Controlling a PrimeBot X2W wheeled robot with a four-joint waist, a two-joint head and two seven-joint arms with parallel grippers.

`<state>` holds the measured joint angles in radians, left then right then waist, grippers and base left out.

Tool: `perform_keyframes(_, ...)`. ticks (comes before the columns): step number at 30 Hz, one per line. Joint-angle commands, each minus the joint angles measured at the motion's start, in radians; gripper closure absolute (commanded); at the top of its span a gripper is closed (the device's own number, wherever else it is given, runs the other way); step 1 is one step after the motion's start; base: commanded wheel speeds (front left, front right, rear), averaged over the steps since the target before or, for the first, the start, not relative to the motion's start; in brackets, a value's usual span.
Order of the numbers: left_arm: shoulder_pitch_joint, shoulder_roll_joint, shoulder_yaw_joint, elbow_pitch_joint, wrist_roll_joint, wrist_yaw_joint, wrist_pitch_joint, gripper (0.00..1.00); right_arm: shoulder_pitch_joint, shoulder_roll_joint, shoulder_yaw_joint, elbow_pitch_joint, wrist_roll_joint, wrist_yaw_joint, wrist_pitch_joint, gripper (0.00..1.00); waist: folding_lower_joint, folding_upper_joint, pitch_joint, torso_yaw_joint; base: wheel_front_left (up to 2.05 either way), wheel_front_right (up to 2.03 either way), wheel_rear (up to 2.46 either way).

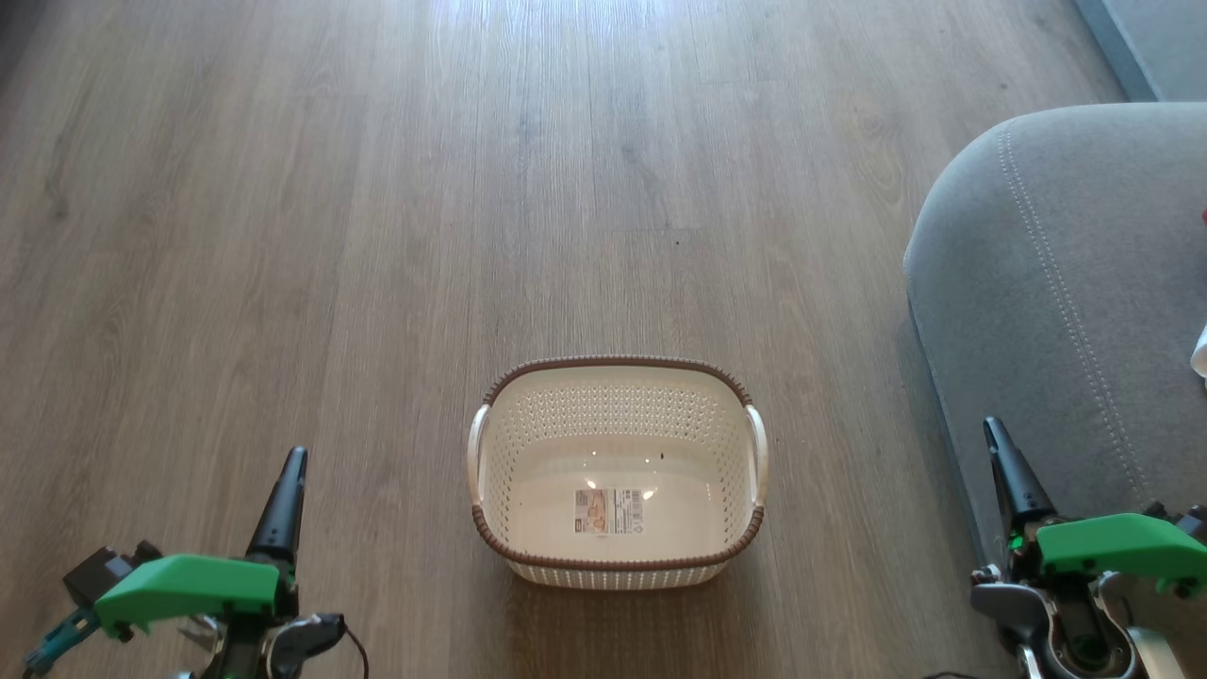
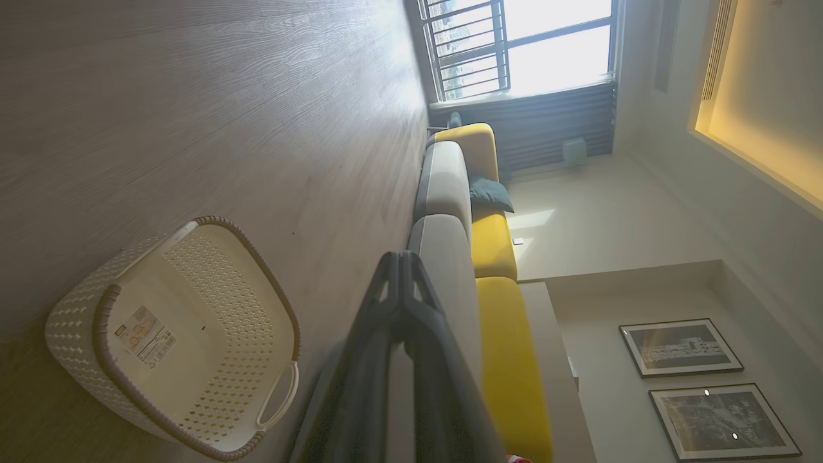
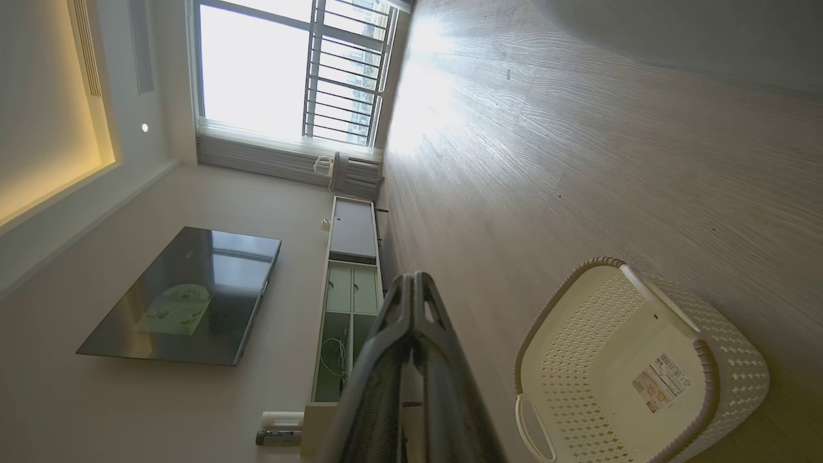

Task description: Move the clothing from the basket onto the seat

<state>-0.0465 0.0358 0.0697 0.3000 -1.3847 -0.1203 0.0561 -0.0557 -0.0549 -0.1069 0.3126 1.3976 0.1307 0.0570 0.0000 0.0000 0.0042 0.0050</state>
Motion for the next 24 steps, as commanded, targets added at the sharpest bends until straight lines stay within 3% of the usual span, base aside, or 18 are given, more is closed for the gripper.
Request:
perform_keyframes(1, -0.054, 0.013, 0.035, -0.04, -0.031, -0.008, 0.01, 1.0, -0.051, 0.0, 0.011, -0.043, 0.03, 0.0, 0.009, 1.0, 0.0, 0.0, 0.0, 0.0, 0.0, 0.0, 0.0)
perform_keyframes(17, -0.062, 0.014, 0.044, -0.054, -0.219, -0.01, 0.056, 1.0, -0.052, 0.005, -0.007, -0.067, 0.206, 0.0, 0.055, 1.0, 0.0, 0.0, -0.001, -0.005, 0.0, 0.0, 0.0)
perform_keyframes(24, -0.062, 0.014, 0.044, -0.054, -0.224, -0.01, 0.057, 1.0, -0.052, 0.005, -0.007, -0.068, 0.211, 0.0, 0.056, 1.0, 0.0, 0.0, -0.001, -0.005, 0.0, 0.0, 0.0)
